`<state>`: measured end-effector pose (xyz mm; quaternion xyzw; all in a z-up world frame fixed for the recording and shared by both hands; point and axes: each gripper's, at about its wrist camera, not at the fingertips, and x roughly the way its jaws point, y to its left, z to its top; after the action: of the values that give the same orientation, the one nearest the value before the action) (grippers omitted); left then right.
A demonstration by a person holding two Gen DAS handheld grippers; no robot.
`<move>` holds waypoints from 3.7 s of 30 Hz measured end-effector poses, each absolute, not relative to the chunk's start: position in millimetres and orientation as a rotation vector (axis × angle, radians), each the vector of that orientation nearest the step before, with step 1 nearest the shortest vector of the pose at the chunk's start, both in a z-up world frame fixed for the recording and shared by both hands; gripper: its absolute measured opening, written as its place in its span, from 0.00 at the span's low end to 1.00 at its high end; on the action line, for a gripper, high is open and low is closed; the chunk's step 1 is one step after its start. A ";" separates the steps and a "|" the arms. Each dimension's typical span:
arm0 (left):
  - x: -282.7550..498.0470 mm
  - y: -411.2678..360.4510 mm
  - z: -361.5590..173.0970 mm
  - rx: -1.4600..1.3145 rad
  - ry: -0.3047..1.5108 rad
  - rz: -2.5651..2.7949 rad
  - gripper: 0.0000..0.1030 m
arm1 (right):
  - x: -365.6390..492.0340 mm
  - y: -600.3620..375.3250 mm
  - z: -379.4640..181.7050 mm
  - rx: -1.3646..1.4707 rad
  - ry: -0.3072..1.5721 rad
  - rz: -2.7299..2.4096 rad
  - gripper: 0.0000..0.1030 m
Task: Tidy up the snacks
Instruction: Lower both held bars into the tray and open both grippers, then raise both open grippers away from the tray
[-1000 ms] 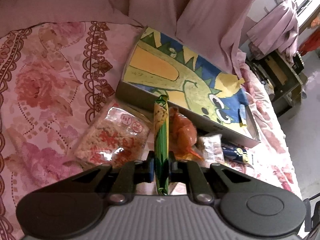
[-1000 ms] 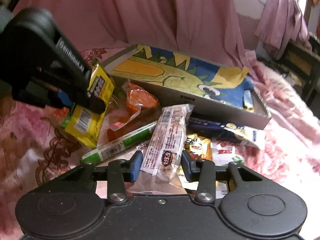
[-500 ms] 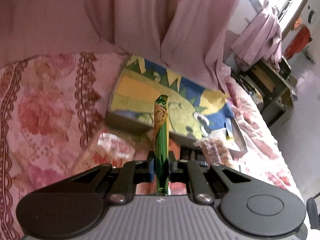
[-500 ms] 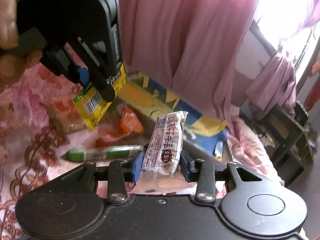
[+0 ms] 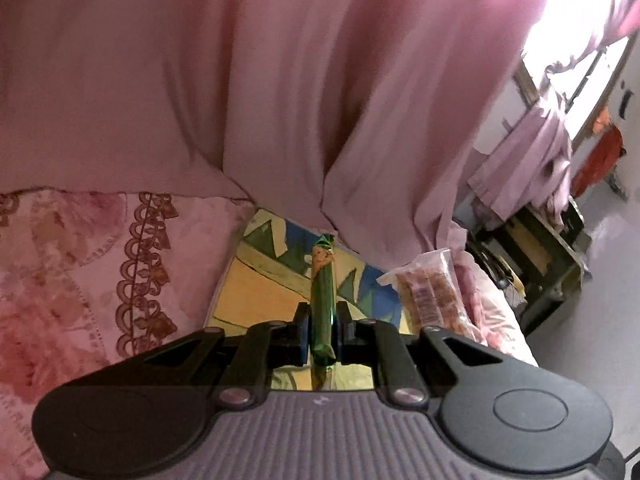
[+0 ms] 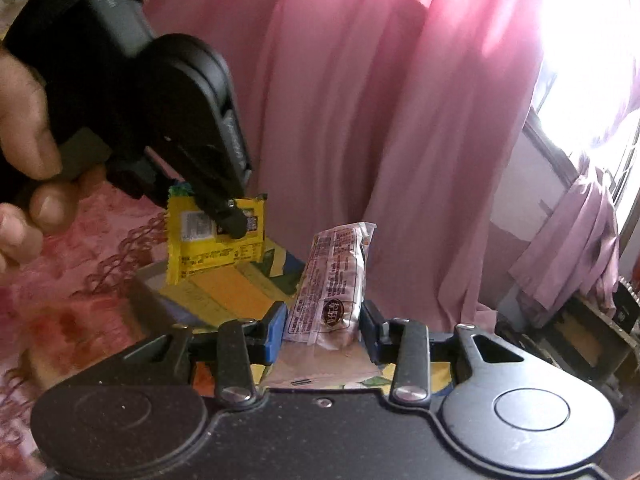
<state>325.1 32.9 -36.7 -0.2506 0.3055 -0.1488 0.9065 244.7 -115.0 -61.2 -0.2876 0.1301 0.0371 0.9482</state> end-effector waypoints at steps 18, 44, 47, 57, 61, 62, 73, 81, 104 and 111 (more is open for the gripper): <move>365.3 25.2 -92.6 -0.539 0.739 -0.307 0.12 | 313.0 -133.1 -102.7 -0.360 0.495 0.092 0.40; 353.2 9.9 -85.7 -0.322 0.737 -0.202 0.66 | 317.2 -156.4 -100.6 -0.208 0.533 0.035 0.64; 344.0 9.4 -76.5 -0.298 0.690 -0.192 0.80 | 308.9 -159.3 -91.6 -0.193 0.495 0.011 0.75; 294.7 22.8 -25.4 -0.222 0.484 -0.088 0.99 | 258.9 -172.3 -49.2 -0.116 0.328 -0.066 0.99; 267.8 28.5 -9.1 -0.168 0.438 -0.051 1.00 | 230.8 -173.8 -33.3 -0.087 0.282 -0.064 0.99; 259.8 30.0 -5.5 -0.153 0.436 -0.045 1.00 | 223.9 -173.6 -30.7 -0.083 0.272 -0.066 0.99; 166.4 40.2 12.3 -0.076 0.421 0.003 1.00 | 131.6 -164.7 -14.9 -0.045 0.247 -0.040 0.99; 104.2 35.5 7.2 -0.002 0.436 0.016 1.00 | 77.9 -164.2 -17.0 -0.014 0.322 -0.048 0.99; 45.5 29.1 -3.7 0.031 0.585 0.115 1.00 | 14.6 -150.6 -31.7 -0.040 0.487 -0.008 0.99; 53.7 30.4 -8.0 0.030 0.640 0.118 1.00 | 21.6 -146.2 -37.2 -0.060 0.540 -0.003 0.99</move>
<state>53.7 30.4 -8.0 0.0148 0.3142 0.0582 0.9475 21.6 -146.2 -37.2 -0.0296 0.2666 -0.0014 0.9633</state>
